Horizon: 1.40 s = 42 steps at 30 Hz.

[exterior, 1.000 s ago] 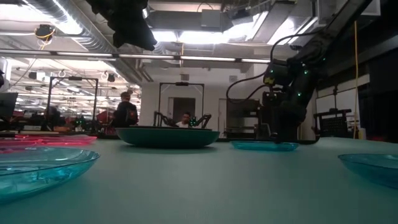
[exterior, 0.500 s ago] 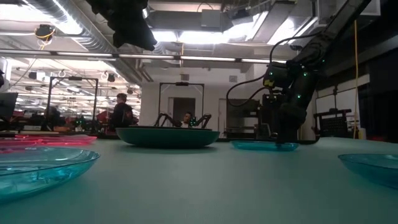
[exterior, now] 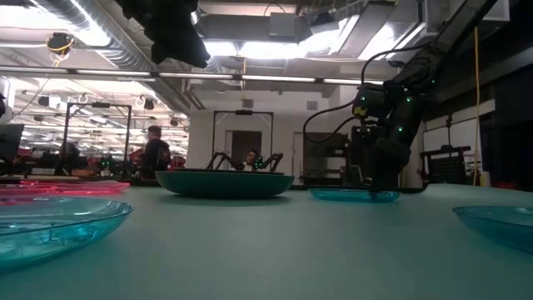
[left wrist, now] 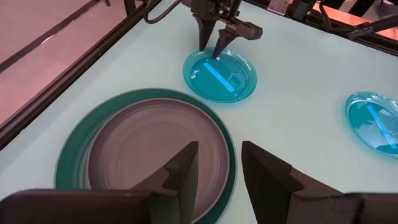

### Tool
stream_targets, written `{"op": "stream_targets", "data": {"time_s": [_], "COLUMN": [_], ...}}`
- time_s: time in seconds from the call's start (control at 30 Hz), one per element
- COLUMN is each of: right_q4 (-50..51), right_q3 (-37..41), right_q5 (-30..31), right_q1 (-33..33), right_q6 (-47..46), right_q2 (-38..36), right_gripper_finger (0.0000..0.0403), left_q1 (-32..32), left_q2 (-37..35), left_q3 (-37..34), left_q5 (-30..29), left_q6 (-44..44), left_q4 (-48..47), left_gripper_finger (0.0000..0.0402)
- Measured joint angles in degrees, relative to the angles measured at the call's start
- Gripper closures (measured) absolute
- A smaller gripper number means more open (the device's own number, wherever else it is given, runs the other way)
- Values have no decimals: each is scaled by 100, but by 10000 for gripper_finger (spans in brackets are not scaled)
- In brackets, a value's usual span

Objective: Stack plastic plates
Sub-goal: Stack the top blue plate on top of the black plate

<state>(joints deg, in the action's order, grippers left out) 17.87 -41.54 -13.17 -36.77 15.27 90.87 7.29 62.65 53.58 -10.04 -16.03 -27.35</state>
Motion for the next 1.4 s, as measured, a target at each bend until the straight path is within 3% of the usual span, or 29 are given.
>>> {"op": "stream_targets", "data": {"time_s": [1.0, 1.4], "right_q4": [-46, -44], "right_q3": [-22, -24], "right_q5": [-22, -15], "right_q1": [0, 0], "right_q6": [0, 1], "right_q2": [4, 4], "right_gripper_finger": [396, 401], "left_q1": [1, 0], "left_q2": [0, 0], "left_q3": [0, 2], "left_q5": [1, 1], "left_q6": [-1, -1], "left_q4": [2, 1], "left_gripper_finger": [285, 285]}}
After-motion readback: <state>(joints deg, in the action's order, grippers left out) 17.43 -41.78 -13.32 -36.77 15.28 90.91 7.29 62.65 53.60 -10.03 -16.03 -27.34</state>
